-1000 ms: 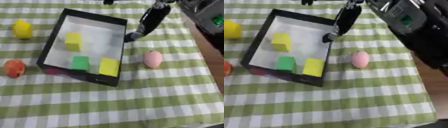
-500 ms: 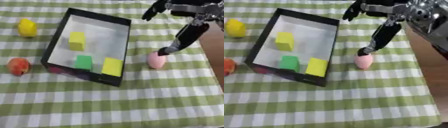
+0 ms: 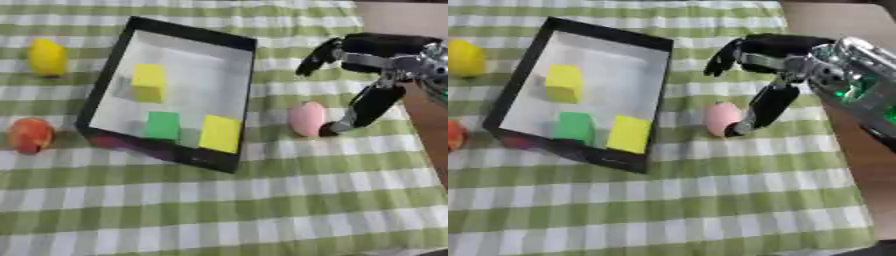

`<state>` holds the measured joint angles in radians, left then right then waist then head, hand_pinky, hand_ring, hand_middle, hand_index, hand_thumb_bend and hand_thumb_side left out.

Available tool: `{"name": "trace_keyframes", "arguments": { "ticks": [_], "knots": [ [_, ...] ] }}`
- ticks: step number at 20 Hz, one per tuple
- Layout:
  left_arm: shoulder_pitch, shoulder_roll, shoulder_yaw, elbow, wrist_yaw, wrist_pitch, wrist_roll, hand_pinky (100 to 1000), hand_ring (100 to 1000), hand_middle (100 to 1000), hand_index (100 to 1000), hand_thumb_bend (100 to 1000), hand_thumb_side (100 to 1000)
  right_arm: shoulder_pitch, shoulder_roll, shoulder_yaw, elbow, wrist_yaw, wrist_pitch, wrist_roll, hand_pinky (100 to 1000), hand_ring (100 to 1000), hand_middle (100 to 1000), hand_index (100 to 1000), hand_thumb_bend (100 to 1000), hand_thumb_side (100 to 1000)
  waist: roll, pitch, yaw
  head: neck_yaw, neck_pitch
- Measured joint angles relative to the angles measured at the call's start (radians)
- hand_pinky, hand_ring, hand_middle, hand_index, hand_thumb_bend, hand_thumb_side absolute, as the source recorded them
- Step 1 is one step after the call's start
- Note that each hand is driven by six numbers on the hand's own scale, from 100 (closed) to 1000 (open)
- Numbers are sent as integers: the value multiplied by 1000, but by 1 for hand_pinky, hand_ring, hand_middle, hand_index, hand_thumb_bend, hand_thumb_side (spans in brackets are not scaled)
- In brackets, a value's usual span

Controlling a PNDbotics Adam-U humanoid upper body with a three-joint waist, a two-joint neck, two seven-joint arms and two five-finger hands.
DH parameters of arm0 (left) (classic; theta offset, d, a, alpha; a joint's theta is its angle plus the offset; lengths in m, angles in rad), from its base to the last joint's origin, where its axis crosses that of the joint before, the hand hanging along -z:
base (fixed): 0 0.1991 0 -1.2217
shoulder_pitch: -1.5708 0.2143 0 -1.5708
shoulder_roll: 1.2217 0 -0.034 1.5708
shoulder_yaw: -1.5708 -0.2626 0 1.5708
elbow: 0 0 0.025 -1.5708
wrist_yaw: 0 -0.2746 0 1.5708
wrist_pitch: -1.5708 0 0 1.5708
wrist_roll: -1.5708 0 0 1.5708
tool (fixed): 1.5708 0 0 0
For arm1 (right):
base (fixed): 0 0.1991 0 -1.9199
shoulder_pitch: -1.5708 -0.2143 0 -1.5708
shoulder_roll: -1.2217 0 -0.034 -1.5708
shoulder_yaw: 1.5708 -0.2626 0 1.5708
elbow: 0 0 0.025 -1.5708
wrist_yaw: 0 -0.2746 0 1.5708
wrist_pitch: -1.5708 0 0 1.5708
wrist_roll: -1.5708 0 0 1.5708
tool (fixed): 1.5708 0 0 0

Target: Pick up objects on the table and place them in the box.

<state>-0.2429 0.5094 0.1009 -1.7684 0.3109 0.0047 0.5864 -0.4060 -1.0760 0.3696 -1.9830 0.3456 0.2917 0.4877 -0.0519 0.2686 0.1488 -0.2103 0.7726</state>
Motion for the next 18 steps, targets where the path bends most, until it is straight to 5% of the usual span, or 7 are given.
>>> {"name": "trace_keyframes", "arguments": {
  "ticks": [8,18],
  "knots": [
    [-4,-2,-1,0,0,1,-3,759,734,729,871,848,644,15,43,15,13,60,45,-5,860,827,723,809,577,166,14,3,1,-9,0],
    [-5,-13,-6,0,2,2,-7,759,734,729,869,848,645,-29,120,61,160,138,39,-46,850,817,714,803,539,123,30,13,15,-21,0]
  ]
}}
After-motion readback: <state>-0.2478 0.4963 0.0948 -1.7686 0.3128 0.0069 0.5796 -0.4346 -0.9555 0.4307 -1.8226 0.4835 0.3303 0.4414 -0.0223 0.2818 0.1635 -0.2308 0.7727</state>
